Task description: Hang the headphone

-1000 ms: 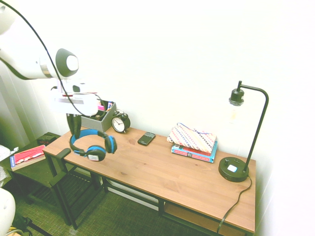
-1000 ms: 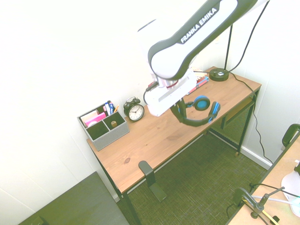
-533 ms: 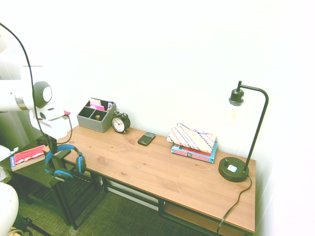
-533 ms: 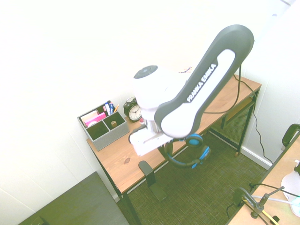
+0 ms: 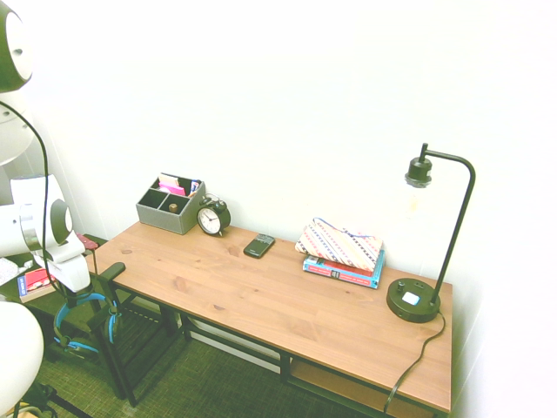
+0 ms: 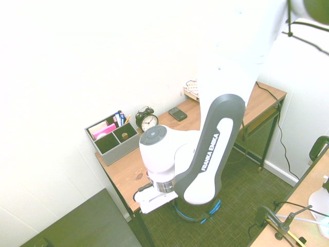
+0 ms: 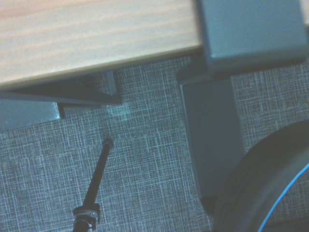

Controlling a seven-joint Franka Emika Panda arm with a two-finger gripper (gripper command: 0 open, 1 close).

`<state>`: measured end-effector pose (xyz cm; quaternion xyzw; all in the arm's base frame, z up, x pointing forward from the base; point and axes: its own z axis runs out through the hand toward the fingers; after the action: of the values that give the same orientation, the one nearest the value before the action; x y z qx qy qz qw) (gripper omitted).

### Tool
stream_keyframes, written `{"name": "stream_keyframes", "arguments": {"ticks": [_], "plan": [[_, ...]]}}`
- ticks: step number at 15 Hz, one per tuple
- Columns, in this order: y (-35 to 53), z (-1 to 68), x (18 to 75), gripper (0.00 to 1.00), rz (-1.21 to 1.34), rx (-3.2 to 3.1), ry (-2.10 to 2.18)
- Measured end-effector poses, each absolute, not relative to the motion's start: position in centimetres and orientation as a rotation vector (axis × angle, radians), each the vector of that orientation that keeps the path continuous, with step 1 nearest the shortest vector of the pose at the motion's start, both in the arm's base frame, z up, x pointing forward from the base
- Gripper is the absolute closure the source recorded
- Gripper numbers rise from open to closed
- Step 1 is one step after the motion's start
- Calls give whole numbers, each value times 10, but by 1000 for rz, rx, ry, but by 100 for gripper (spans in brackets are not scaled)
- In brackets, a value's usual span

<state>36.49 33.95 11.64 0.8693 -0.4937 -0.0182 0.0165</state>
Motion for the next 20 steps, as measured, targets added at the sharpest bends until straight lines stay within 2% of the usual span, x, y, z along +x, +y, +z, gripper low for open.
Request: {"name": "stream_keyframes", "arguments": {"ticks": [1, 2, 6, 14, 17, 20], "plan": [[344, 108, 369, 100, -61, 2697, -1540], [348, 102, 372, 0, -74, 2694, -1539], [359, 84, 377, 0, -156, 2675, -1490], [346, 69, 387, 0, -158, 2684, -1422], [354, 85, 390, 0, -170, 2715, -1395], [365, 138, 387, 0, -201, 2768, -1278]]}}
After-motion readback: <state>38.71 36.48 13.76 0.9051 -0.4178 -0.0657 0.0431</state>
